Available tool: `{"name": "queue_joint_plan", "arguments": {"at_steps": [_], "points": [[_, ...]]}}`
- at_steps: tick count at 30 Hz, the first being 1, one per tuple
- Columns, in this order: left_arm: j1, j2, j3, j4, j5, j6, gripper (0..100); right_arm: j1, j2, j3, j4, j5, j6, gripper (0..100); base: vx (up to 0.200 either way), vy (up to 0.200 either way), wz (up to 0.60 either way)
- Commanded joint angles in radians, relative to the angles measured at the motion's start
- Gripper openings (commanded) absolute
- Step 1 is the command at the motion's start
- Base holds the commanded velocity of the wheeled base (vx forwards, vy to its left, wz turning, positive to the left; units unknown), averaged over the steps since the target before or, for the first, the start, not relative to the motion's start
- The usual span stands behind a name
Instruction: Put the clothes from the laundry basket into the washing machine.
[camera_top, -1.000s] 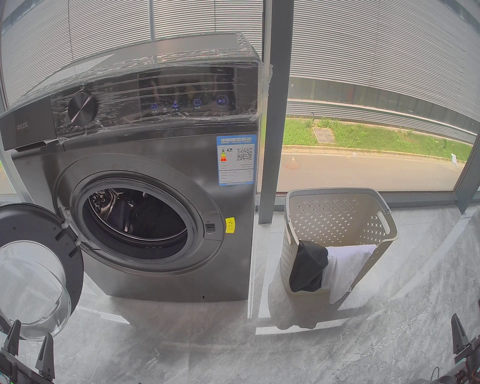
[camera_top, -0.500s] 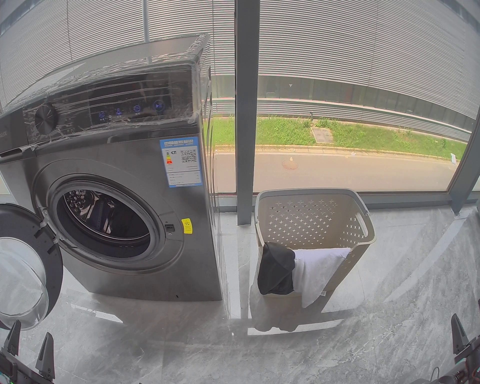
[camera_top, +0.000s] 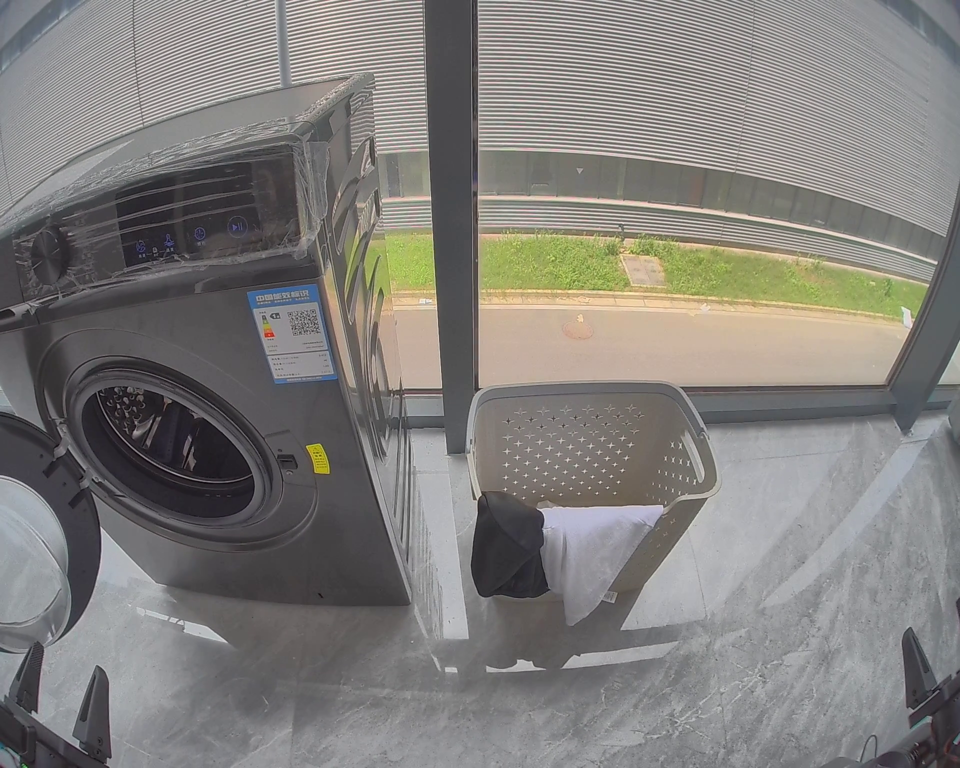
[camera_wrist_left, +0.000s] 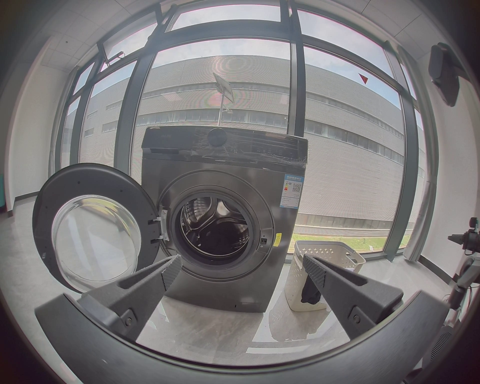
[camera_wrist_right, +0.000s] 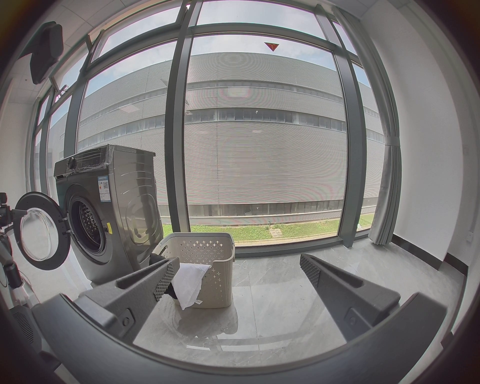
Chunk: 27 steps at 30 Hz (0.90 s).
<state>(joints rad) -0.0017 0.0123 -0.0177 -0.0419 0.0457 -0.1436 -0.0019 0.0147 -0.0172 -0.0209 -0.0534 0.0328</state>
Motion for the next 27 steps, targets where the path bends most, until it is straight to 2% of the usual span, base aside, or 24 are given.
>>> {"name": "queue_joint_plan", "arguments": {"at_steps": [1,23,26,27], "points": [[0.000,-0.012,0.005,-0.001,0.000,-0.001,100,0.000,-0.015,0.002,-0.001,0.000,-0.001,100,0.200,0.000,0.00],[0.000,-0.012,0.007,-0.003,0.006,-0.005,100,0.000,-0.015,0.002,-0.004,0.006,0.006,100,0.191,0.000,0.00],[0.000,-0.012,0.007,-0.004,0.008,-0.007,100,0.000,-0.015,0.000,-0.025,0.037,0.006,100,0.000,0.000,0.00],[0.000,-0.012,0.007,-0.004,0.008,-0.008,100,0.000,-0.015,-0.030,-0.044,0.072,0.007,100,0.000,0.000,0.00]]}}
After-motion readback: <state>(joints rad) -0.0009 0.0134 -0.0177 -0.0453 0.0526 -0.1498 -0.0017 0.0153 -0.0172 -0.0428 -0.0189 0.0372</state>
